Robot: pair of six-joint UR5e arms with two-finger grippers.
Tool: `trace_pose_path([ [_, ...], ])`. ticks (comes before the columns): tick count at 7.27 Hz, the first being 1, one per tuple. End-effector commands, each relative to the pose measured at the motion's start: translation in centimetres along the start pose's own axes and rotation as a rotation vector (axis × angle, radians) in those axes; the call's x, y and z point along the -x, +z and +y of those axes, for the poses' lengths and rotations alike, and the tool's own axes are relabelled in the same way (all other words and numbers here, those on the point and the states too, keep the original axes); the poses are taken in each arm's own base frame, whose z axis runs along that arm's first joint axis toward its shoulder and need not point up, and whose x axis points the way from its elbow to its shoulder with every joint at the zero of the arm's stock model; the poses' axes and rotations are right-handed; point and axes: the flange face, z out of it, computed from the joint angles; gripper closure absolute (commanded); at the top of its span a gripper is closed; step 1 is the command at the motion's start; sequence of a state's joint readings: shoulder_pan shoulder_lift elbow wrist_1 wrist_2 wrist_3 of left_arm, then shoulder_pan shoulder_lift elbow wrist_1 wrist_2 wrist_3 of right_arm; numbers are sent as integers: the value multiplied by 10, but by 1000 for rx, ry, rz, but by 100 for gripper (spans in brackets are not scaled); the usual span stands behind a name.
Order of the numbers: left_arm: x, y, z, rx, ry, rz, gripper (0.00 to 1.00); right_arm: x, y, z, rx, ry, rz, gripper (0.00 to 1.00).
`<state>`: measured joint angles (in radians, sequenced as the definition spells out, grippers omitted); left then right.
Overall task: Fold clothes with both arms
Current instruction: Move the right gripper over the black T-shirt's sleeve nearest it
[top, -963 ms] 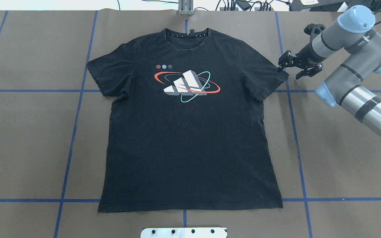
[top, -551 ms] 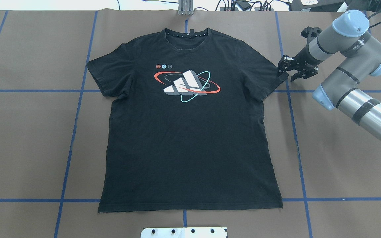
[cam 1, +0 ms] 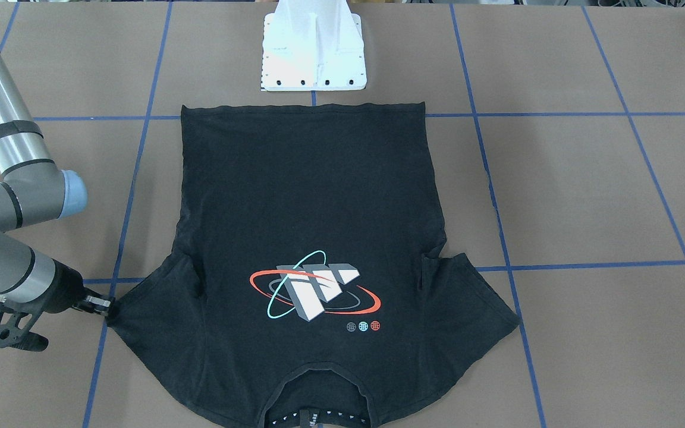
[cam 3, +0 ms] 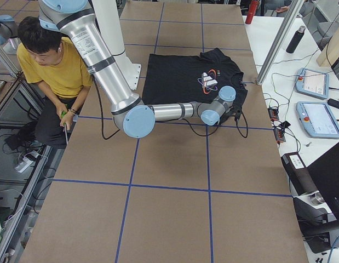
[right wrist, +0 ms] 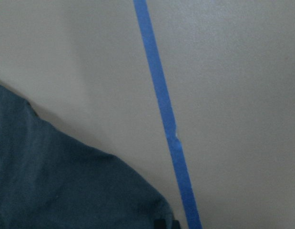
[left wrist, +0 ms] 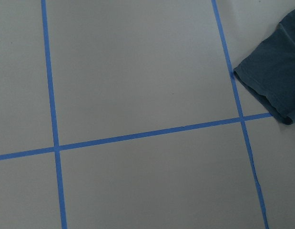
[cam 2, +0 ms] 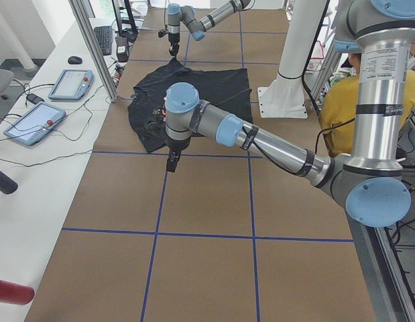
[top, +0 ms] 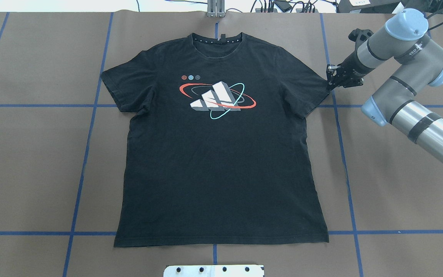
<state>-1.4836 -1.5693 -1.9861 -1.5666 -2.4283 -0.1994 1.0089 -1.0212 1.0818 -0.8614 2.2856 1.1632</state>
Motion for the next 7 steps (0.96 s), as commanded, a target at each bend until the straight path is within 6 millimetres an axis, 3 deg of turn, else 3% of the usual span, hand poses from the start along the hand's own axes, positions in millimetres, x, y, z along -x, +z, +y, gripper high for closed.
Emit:
trace_pose_path([
  [1, 0, 0, 0, -1, 0, 2, 0, 27, -30, 7, -20, -32, -56, 100],
  [2, 0, 0, 0, -1, 1, 2, 0, 58, -36, 24, -12, -5, -94, 100],
  [3, 0, 0, 0, 0, 0, 0, 0, 108, -30, 50, 13, 21, -130, 100],
  [5, 1, 1, 0, 1, -1, 1, 0, 210, 8, 66, -21, 48, -31, 100],
  [6, 0, 0, 0, 0, 0, 2, 0, 226, 18, 65, -28, 50, -6, 100],
  [7, 0, 0, 0, -1, 0, 2, 0, 222, 26, 64, -32, 53, 8, 100],
])
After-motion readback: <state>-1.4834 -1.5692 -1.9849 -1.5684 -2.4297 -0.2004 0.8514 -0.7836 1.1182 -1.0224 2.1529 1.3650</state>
